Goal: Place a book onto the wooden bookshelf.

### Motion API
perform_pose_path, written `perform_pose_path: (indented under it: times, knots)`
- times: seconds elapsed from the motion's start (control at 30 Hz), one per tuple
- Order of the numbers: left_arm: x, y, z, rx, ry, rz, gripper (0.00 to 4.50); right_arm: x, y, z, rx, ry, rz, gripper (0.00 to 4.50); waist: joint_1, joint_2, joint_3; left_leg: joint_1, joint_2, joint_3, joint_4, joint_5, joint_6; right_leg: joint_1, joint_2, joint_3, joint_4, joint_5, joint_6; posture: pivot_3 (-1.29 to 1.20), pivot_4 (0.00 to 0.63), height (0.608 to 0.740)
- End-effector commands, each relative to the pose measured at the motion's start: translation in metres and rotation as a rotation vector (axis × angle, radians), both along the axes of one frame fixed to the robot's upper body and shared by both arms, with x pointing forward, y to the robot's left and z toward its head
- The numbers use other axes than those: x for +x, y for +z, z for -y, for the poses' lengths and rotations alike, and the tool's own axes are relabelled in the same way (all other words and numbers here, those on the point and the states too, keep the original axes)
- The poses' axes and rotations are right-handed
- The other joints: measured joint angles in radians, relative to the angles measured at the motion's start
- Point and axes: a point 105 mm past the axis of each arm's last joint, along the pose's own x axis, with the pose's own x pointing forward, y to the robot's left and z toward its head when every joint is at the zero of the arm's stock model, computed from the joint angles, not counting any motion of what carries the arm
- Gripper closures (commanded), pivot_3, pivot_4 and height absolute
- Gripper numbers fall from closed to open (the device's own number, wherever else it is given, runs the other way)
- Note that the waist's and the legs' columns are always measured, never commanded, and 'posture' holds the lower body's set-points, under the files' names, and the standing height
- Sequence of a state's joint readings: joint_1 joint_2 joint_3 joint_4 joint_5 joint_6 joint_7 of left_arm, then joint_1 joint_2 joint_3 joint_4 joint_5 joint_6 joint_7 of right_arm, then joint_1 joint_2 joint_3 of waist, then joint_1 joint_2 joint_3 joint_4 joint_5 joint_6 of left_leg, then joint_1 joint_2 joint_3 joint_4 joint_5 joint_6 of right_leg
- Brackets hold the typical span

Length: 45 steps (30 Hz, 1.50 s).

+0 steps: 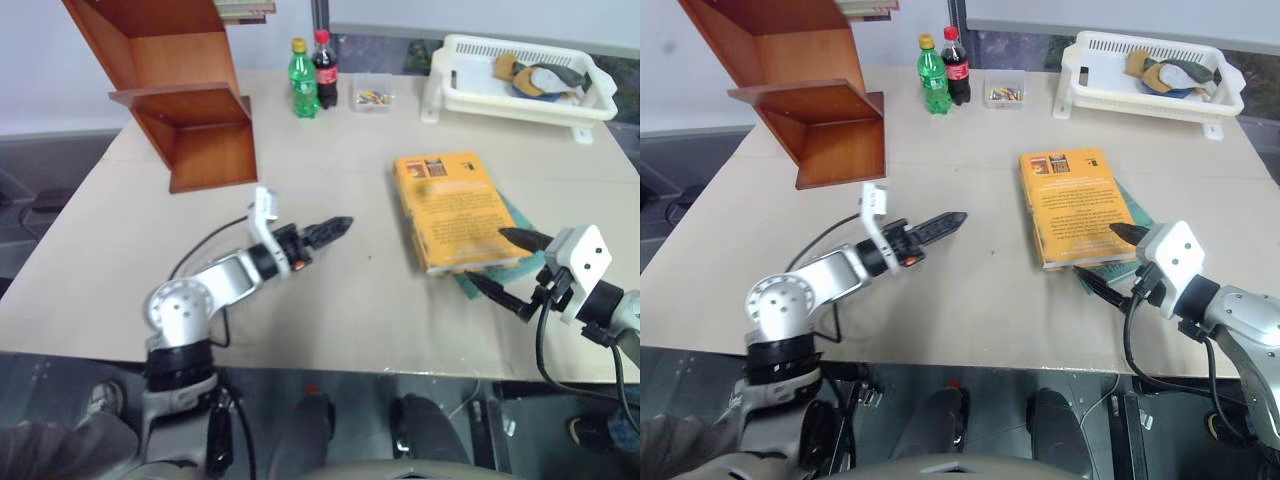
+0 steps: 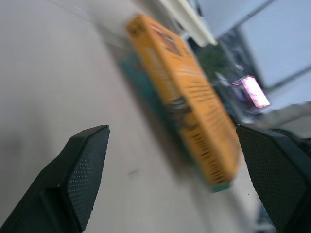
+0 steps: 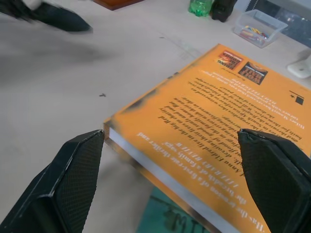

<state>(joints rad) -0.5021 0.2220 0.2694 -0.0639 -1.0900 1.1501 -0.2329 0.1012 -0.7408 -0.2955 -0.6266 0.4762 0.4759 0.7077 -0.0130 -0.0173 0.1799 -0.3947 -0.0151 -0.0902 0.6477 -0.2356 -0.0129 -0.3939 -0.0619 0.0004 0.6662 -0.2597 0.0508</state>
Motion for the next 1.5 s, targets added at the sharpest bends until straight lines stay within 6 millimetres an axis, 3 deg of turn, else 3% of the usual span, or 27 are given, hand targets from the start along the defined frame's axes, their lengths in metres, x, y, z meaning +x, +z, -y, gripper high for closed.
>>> perform_pose_path:
  times: [0.03, 0.33, 0.7, 0.9, 1.33, 1.43, 1.5]
  knots:
    - [0.016, 0.002, 0.029, -0.12, -0.044, -0.103, 0.03, -0.007, 0.012, -0.001, 0.004, -0.026, 0.062, 0.0, 0.003, 0.0, 0.0, 0.0, 0.0, 0.0, 0.001, 0.0, 0.0, 0.0, 0.0, 0.0, 0.0, 0.0, 0.0, 0.0, 0.15, 0.74]
    - [0.036, -0.001, 0.086, -0.262, -0.153, -0.292, 0.03, -0.032, 0.017, -0.004, 0.021, -0.026, 0.085, 0.0, 0.006, 0.0, 0.0, -0.001, -0.001, 0.0, 0.002, -0.001, 0.001, 0.0, 0.0, 0.0, 0.0, 0.0, 0.001, 0.0, 0.15, 0.74]
    - [0.041, -0.022, 0.094, -0.151, -0.231, -0.391, 0.03, -0.066, 0.02, -0.011, 0.021, -0.031, 0.111, 0.0, 0.0, 0.0, 0.0, -0.001, -0.002, 0.0, 0.002, -0.001, 0.001, 0.0, 0.0, 0.0, 0.0, 0.001, 0.002, 0.0, 0.15, 0.74]
    - [0.045, -0.024, 0.097, -0.163, -0.236, -0.4, 0.03, -0.07, 0.017, -0.011, 0.018, -0.062, 0.113, 0.0, 0.0, 0.0, 0.0, -0.001, -0.002, 0.001, 0.002, -0.001, 0.001, 0.0, 0.0, 0.001, 0.0, 0.001, 0.002, 0.0, 0.15, 0.74]
    - [0.06, -0.023, 0.126, -0.203, -0.211, -0.39, 0.03, -0.078, 0.018, -0.01, 0.003, -0.105, 0.121, 0.0, 0.003, 0.0, 0.0, -0.001, -0.002, 0.0, 0.002, -0.001, 0.002, 0.0, -0.001, 0.0, -0.001, 0.001, 0.003, 0.0, 0.15, 0.74]
    - [0.06, -0.024, 0.126, -0.202, -0.209, -0.393, 0.82, -0.078, 0.018, -0.009, 0.0, -0.111, 0.125, 0.0, 0.002, 0.0, 0.0, -0.001, -0.002, 0.0, 0.002, -0.001, 0.002, 0.0, -0.001, 0.0, -0.001, 0.001, 0.003, 0.0, 0.15, 0.74]
    - [0.061, -0.024, 0.124, -0.206, -0.205, -0.399, 1.58, -0.079, 0.018, -0.009, -0.001, -0.114, 0.127, 0.0, 0.002, 0.0, 0.0, -0.001, -0.002, 0.0, 0.002, -0.001, 0.002, 0.0, -0.001, 0.0, -0.001, 0.001, 0.003, 0.0, 0.15, 0.74]
